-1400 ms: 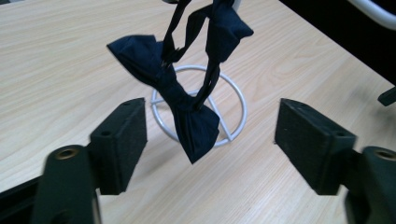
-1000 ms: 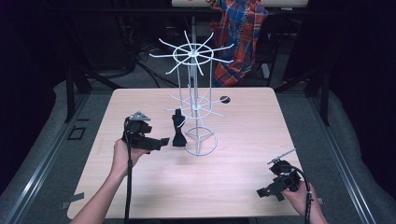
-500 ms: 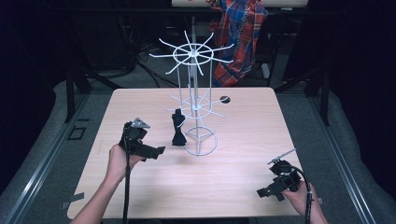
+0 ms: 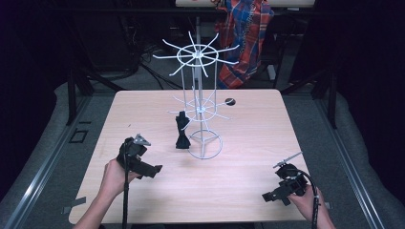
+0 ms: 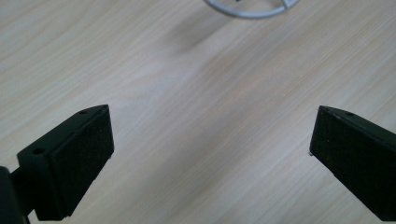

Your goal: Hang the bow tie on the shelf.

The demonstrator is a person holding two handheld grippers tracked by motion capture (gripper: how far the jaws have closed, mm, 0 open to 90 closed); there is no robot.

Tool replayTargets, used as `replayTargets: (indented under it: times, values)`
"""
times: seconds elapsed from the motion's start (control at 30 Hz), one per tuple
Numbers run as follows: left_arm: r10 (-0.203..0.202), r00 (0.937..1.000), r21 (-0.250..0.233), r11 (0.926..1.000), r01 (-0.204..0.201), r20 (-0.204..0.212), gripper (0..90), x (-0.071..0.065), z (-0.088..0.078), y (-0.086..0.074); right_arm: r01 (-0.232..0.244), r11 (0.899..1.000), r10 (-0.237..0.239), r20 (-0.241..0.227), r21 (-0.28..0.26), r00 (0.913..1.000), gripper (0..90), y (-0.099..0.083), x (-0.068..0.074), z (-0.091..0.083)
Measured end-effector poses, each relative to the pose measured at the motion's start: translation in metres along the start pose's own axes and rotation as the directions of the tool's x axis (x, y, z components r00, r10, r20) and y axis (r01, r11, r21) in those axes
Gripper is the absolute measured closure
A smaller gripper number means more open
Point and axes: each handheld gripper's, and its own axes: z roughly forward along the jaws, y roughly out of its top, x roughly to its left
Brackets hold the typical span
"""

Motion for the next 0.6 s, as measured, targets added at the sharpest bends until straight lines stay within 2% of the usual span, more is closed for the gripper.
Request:
replayTargets:
  times: [0.07,0.1,0.2,0.27,0.37,0.4,0.43,0.47,0.6]
  values:
    - [-0.007,1.0,0.011,0.9999,0.007,0.004,0.0,0.001,0.0,-0.004,0.028,0.999,-0.028,0.005,0.036,0.9996,6.3,0.001,-0.001,-0.002]
    - [-0.014,0.9999,0.016,0.9998,0.014,0.004,0.0,0.001,-0.001,-0.006,0.017,1.0,-0.017,-0.001,0.026,0.9998,6.3,0.001,-0.001,-0.001]
    - [-0.028,0.9996,0.03,0.9992,0.027,0.008,0.0,0.002,-0.003,-0.014,0.032,0.999,-0.032,-0.001,0.038,0.9995,6.3,0.002,-0.001,-0.002]
    - [-0.028,0.9996,0.054,0.9982,0.028,0.002,0.0,0.002,-0.003,-0.02,0.002,1.0,-0.002,0.005,-0.002,1.0,6.3,0.0,0.001,0.0]
    - [-0.028,0.9996,0.09,0.9955,0.029,-0.004,0.0,0.002,-0.001,-0.028,0.038,0.998,-0.038,0.005,0.04,0.9993,6.3,0.002,-0.002,-0.003]
    - [-0.031,0.9995,0.103,0.9942,0.031,0.0,0.0,0.002,0.0,-0.031,0.007,1.0,-0.007,0.004,0.003,1.0,6.3,0.0,0.0,0.0]
    - [-0.034,0.9994,0.114,0.9929,0.033,0.006,0.0,0.002,0.0,-0.033,0.024,0.999,-0.024,0.004,0.028,0.9997,6.3,0.001,0.0,-0.002]
    - [-0.034,0.9994,0.122,0.9919,0.033,0.009,0.0,0.002,0.001,-0.036,0.04,0.998,-0.04,0.005,0.041,0.9992,6.3,0.002,-0.001,-0.002]
    - [-0.005,0.9999,0.166,0.9861,0.003,0.009,0.0,-0.001,0.004,-0.047,0.039,0.998,-0.039,0.01,0.04,0.9992,6.4,0.001,-0.002,-0.002]
